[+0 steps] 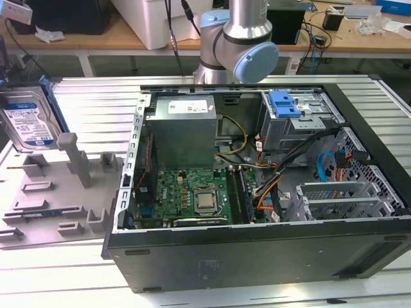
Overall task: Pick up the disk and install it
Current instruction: 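Pick up the disk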
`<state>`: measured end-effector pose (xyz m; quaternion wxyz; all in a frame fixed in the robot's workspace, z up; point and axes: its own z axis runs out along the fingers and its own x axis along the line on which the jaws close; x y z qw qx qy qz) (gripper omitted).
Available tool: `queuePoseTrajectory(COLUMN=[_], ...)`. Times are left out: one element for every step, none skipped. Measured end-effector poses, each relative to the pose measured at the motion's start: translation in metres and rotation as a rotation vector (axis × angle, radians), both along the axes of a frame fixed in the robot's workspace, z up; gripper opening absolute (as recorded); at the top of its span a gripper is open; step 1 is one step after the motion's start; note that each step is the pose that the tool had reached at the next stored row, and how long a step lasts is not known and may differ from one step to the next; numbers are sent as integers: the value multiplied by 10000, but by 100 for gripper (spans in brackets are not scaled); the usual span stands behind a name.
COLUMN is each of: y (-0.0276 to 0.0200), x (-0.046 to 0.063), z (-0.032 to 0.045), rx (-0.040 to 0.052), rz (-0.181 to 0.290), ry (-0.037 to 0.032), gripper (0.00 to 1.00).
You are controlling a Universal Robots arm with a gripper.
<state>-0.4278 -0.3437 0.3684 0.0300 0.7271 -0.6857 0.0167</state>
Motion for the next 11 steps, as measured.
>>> queuePoseTrajectory(y=[0,-1,-1,-1,-1,-2,-2,-2,-2,-3,-3], x=[0,0,0,0,0,0,0,0,0,0,0], z=[8,19,26,36,46,61,70,79,89,100,111], rx=[0,0,0,0,0,1,0,0,0,0,0], rz=[0,0,0,0,-1,0,0,0,0,0,0], ry=[0,-1,0,0,0,0,0,0,-1,0,0], gripper=[37,37,37,37,37,37,37,37,37,37,37])
